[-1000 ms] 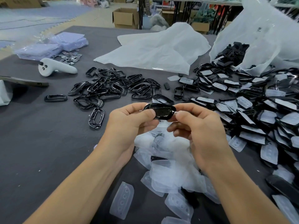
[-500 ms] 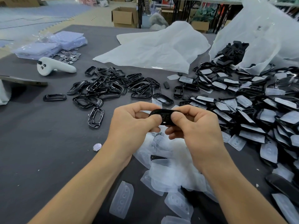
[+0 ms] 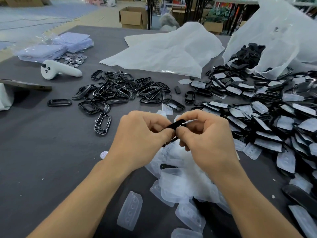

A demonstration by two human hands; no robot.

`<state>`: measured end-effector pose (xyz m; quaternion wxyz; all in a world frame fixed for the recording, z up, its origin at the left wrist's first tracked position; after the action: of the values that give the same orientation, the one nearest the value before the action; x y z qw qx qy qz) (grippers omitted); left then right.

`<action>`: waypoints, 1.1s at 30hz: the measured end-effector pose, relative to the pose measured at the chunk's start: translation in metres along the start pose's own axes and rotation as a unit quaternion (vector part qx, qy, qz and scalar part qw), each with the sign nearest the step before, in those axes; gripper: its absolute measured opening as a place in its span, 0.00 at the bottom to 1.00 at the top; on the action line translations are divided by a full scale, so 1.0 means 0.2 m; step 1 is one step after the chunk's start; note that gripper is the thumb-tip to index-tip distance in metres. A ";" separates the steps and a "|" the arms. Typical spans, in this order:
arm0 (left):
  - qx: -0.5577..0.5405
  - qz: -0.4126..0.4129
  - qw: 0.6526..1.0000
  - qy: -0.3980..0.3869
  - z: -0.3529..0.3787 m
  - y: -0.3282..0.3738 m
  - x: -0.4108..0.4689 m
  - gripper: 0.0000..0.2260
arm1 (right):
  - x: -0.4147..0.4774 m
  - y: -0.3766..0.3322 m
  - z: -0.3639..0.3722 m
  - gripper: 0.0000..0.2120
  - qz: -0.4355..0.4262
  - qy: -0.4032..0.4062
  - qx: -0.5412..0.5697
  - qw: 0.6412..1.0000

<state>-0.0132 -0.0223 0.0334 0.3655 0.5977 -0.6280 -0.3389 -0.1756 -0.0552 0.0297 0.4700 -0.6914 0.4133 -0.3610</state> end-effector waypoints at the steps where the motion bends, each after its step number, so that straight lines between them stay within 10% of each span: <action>1: 0.017 0.000 1.000 -0.017 0.01 0.00 0.00 0.09 | 0.00 0.00 0.02 0.13 -0.003 -0.007 -0.021 1.000; 8: -0.075 -0.068 0.994 0.042 -0.04 -0.10 0.02 0.09 | -0.02 -0.03 0.02 0.10 -0.018 0.036 -0.141 0.989; 14: -0.249 -0.124 0.957 0.087 -0.06 -0.21 0.04 0.12 | -0.02 0.03 0.11 0.08 0.058 -0.102 -0.376 0.919; 25: -0.295 -0.113 0.948 0.038 0.00 -0.19 0.03 0.13 | 0.01 0.05 -0.01 0.07 0.084 0.009 0.106 0.991; 33: -0.322 -0.071 0.944 0.006 0.05 -0.14 0.03 0.15 | -0.02 0.02 -0.08 0.07 0.037 0.112 0.051 0.992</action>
<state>-0.0088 -0.0305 0.0051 0.5168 0.4936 -0.4391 -0.5446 -0.1934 -0.0579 0.0297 0.4684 -0.6062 0.4694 -0.4390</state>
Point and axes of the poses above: each hand's wrist, its own x-axis towards the middle knuckle, its own z-axis out of the palm, y = z × x, the point moved 8 cm from there along x, towards the middle knuckle, and after that the axes turned 12 degrees about -y, right-handed, at the moved point
